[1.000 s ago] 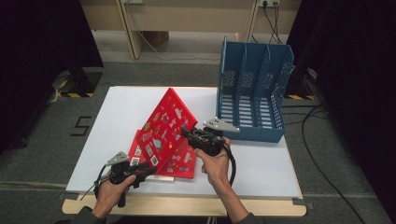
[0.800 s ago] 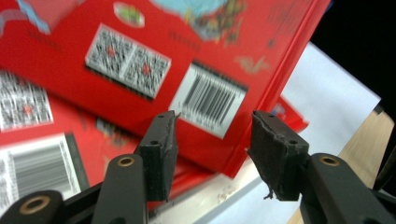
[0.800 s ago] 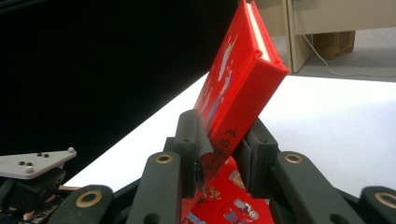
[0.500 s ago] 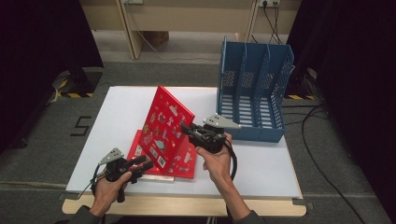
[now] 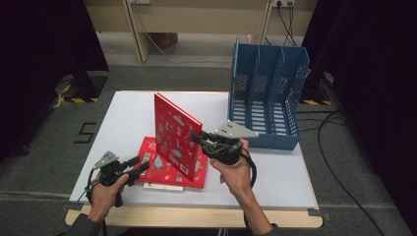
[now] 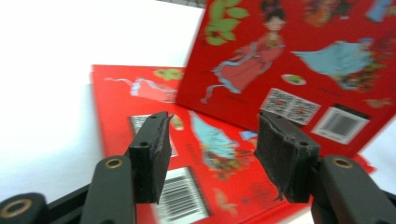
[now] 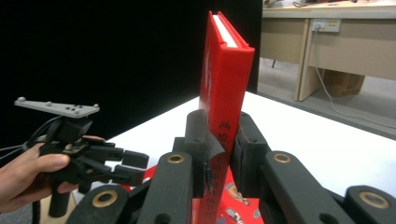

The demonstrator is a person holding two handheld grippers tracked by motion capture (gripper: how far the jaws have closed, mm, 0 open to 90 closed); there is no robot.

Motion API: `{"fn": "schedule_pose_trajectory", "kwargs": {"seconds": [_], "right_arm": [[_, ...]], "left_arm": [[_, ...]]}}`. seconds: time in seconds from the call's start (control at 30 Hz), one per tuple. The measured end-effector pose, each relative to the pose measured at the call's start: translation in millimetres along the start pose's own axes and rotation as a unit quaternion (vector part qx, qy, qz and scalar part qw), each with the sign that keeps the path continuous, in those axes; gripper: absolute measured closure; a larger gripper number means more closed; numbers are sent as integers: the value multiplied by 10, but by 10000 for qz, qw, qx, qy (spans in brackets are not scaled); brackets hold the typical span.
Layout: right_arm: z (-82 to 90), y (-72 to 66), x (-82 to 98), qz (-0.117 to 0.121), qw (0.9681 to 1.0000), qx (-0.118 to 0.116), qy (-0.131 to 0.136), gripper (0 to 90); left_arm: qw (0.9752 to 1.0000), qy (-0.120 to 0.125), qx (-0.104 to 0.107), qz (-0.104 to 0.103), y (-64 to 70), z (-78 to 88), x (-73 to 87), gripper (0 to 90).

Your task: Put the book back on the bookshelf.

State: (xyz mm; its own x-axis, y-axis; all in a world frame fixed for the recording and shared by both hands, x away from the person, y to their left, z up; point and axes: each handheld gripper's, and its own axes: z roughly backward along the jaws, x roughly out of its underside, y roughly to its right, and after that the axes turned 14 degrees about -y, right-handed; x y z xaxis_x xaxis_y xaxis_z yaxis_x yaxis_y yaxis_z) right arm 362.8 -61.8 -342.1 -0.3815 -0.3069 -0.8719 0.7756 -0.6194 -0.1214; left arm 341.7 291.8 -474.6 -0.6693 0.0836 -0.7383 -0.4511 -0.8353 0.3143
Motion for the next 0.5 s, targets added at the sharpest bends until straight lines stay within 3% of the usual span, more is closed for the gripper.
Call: {"fn": "schedule_pose_trajectory", "kwargs": {"seconds": [0.13,0.23,0.5], "right_arm": [[-14,-57,-9,59,9999,-83,-7,788],[-39,-85,-9,105,9999,-56,-26,781],[-280,-142,53,74,9998,-134,-163,758]], "left_arm": [[9994,-34,-351,-18,-145,86,-7,408],[9976,-86,-684,-75,-264,140,-1,402],[9935,-365,-1077,-24,-476,187,38,366]]}}
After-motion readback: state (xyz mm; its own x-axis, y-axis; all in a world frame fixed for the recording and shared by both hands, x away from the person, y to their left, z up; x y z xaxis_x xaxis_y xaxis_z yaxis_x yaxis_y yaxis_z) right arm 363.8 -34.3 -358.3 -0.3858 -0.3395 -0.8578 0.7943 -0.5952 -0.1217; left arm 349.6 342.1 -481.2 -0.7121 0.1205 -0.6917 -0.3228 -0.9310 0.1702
